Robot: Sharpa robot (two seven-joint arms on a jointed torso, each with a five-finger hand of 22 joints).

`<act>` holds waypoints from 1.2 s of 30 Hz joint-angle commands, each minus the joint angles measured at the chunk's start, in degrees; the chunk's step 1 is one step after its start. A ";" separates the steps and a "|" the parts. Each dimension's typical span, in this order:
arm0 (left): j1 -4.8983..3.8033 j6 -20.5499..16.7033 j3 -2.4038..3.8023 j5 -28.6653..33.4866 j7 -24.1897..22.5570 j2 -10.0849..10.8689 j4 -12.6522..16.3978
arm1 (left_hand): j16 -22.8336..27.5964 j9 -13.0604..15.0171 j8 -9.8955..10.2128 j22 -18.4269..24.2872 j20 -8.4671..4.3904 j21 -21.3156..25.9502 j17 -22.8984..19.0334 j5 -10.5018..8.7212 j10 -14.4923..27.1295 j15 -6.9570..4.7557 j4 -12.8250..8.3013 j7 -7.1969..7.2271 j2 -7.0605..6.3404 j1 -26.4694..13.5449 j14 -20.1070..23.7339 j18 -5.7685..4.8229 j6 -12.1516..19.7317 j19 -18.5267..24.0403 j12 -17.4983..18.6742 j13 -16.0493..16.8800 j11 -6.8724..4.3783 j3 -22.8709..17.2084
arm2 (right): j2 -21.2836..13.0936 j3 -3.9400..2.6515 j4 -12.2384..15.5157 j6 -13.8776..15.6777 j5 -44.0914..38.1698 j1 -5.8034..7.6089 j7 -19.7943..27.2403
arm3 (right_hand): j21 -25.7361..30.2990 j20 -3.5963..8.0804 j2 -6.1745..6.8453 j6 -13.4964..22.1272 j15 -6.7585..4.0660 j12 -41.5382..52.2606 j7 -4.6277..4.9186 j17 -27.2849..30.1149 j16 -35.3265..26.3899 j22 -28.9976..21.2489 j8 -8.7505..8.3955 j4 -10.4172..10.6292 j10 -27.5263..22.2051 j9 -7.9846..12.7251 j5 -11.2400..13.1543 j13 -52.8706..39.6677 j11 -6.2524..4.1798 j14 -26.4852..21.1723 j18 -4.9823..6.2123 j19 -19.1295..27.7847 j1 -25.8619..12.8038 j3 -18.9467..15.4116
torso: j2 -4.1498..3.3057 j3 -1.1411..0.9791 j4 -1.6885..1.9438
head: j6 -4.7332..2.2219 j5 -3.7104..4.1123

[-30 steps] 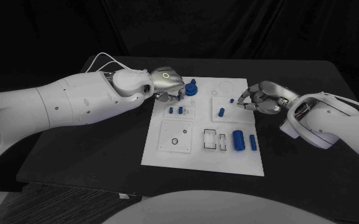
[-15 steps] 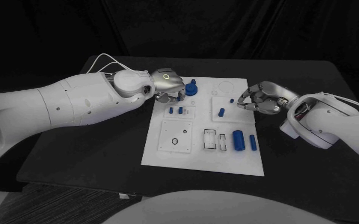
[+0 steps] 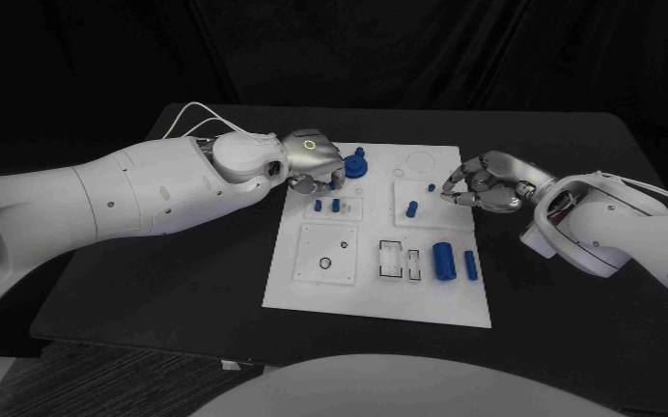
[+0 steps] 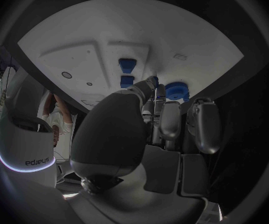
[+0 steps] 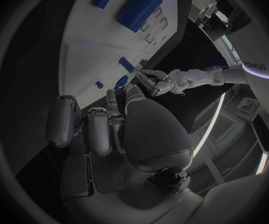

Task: Assemble the parts on the task board

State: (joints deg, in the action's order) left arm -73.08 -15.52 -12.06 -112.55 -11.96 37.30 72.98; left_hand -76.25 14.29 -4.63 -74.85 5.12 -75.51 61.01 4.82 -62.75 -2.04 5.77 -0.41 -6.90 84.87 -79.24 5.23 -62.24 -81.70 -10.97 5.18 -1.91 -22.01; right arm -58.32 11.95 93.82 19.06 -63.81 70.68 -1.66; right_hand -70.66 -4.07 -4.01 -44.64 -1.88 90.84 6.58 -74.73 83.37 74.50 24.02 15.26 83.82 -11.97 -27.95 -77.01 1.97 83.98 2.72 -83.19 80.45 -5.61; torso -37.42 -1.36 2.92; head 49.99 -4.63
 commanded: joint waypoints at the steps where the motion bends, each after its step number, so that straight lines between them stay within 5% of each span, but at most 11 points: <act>1: 0.42 1.07 -0.08 0.23 -0.77 -0.17 -0.18 | 0.81 -0.65 0.71 -10.39 -0.14 1.10 -0.71 -0.56 -2.07 -0.07 0.01 -0.21 0.46 -0.12 0.51 -1.72 0.06 0.54 0.49 0.70 -0.29 -1.43 | -0.01 -0.03 0.08 -0.39 -0.07 -0.16 -1.01 | 1.18 0.16 -1.55 -0.29 -0.28 -0.84 -0.04 -8.33 -0.58 9.57 0.82 0.15 6.18 -0.08 -0.87 -12.99 -0.07 4.02 1.69 0.36 2.31 1.14 | -0.02 0.00 0.03 | 0.01 0.08; 12: 1.05 1.18 -0.08 0.23 0.02 -0.32 -0.92 | 1.40 -1.39 1.18 -10.25 -0.10 1.76 -1.59 -0.52 -1.17 -0.02 0.10 0.75 0.06 -0.34 1.13 -1.63 2.30 0.97 1.37 0.66 -0.83 -1.27 | -0.11 -0.03 0.14 -0.56 -0.07 -0.16 -1.16 | 1.22 0.15 -1.59 -0.31 -0.28 -0.84 -0.04 -8.23 -0.69 9.56 0.84 0.11 6.18 -0.08 -0.91 -12.99 -0.07 3.99 1.70 0.38 2.41 1.23 | 0.00 -0.02 0.01 | 0.01 0.10; 17: 1.15 0.51 -0.08 0.23 0.17 -0.27 -1.05 | 2.20 -2.99 1.18 -10.04 -0.06 2.74 -2.88 -0.52 2.45 -0.13 0.63 2.27 -0.95 -0.89 1.70 -1.48 7.95 1.44 3.55 0.26 -1.27 -1.46 | -0.13 -0.02 0.16 -0.44 -0.07 -0.17 -1.14 | 1.34 0.15 -1.56 -0.25 -0.28 -0.84 -0.03 -8.20 -0.72 9.52 0.81 0.07 6.18 -0.07 -0.92 -12.99 -0.07 3.98 1.72 0.43 2.49 1.28 | 0.00 0.01 0.01 | 0.01 0.06; 22: 1.21 -1.06 -0.08 0.23 0.34 -0.05 -1.07 | 2.58 -4.30 1.13 -9.92 -0.04 3.42 -3.51 -0.46 5.87 -0.27 0.97 4.74 -1.71 -1.05 1.95 -1.38 12.00 1.67 5.02 0.12 -0.33 -1.64 | -0.21 -0.02 0.19 -0.35 -0.07 -0.17 -1.14 | 1.36 0.15 -1.53 -0.20 -0.28 -0.84 -0.02 -8.17 -0.74 9.52 0.79 0.06 6.18 -0.06 -0.92 -12.99 -0.08 3.97 1.72 0.44 2.51 1.28 | -0.01 0.02 0.04 | 0.01 0.04; 27: 1.23 -4.02 -0.08 0.23 0.87 0.50 -0.93 | 2.83 -5.89 1.08 -9.90 -0.04 3.77 -3.92 -0.37 9.98 -0.35 0.94 7.47 -1.98 -0.84 2.14 -1.35 16.90 1.67 6.23 -0.08 0.66 -0.72 | -0.46 -0.02 0.26 -0.21 -0.07 -0.17 -1.19 | 1.41 0.15 -1.45 -0.07 -0.29 -0.84 -0.02 -8.14 -0.77 9.51 0.72 0.03 6.18 -0.03 -0.92 -12.99 -0.11 3.96 1.73 0.46 2.55 1.29 | 0.00 -0.01 0.02 | 0.01 -0.11; 36: 1.24 -12.10 -0.07 0.38 1.77 3.26 0.29 | 2.79 -6.33 0.76 -9.91 -0.05 3.89 -3.87 -0.21 9.95 -0.39 0.99 8.47 -1.99 -0.25 2.00 -1.35 17.03 1.56 5.30 0.33 1.02 0.31 | -1.42 -0.03 0.74 0.35 -0.07 -0.14 -1.11 | 1.86 0.16 -1.27 0.25 -0.36 -0.84 -0.05 -7.87 -1.05 9.39 0.58 -0.08 6.18 0.04 -0.92 -12.99 -0.23 3.87 1.83 0.63 2.73 1.36 | 0.03 0.02 0.01 | 0.01 0.21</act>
State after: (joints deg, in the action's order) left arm -71.91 -21.48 -12.18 -112.46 -10.67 40.17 72.88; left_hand -74.25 8.47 -4.21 -74.86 5.03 -71.98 57.60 4.84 -52.59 -2.06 6.40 7.80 -8.49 83.99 -77.59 5.25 -44.66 -80.38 -5.70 5.22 -0.83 -22.63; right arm -59.53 11.95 94.32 18.94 -63.81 70.67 -1.96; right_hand -69.99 -3.89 -4.00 -44.64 -1.88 90.84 6.58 -74.73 83.36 74.50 24.02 15.25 83.82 -11.96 -27.95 -77.05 1.97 83.98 2.72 -83.00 80.45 -5.61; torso -37.41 -1.36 2.94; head 49.99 -4.65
